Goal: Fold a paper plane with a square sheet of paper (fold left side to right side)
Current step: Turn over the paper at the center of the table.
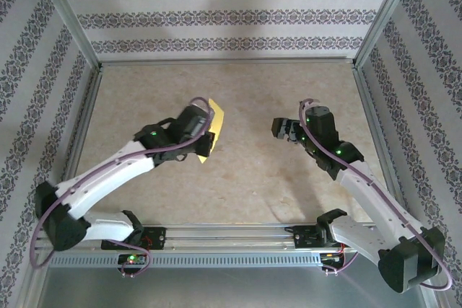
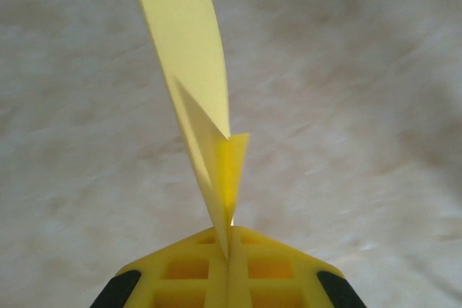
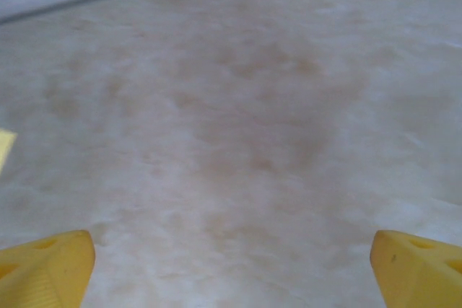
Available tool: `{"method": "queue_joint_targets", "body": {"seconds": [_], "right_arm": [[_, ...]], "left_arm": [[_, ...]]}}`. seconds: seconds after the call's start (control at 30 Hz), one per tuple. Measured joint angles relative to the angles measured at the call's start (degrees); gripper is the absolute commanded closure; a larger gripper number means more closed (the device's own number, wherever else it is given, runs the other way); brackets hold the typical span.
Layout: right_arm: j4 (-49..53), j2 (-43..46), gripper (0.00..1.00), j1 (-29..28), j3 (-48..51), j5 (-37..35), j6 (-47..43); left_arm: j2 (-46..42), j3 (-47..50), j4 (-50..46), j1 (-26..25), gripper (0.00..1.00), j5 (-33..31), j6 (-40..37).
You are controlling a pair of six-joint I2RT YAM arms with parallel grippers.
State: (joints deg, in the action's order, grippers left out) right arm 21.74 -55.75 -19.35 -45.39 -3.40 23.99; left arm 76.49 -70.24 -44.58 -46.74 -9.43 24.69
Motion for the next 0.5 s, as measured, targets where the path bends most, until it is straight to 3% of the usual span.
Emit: {"method": "queue_joint_targets", "body": {"seconds": [0.13, 0.27, 0.5], "right_arm": [[2.82, 0.94, 0.02, 4.33, 1.38, -1.09, 0.31], [4.26, 2.54, 0.02, 7.32, 2.95, -1.25, 1.38], [5.97, 5.27, 0.02, 10.69, 4.11, -1.57, 1.55]], "left_arm": [[11.28, -7.76, -10.03, -5.51, 1.0, -13.18, 1.49], [20.44, -11.26, -16.2, -8.41, 1.0, -20.28, 6.05], [25.9, -6.19, -13.75, -10.12, 1.0, -17.05, 14.47]]}}
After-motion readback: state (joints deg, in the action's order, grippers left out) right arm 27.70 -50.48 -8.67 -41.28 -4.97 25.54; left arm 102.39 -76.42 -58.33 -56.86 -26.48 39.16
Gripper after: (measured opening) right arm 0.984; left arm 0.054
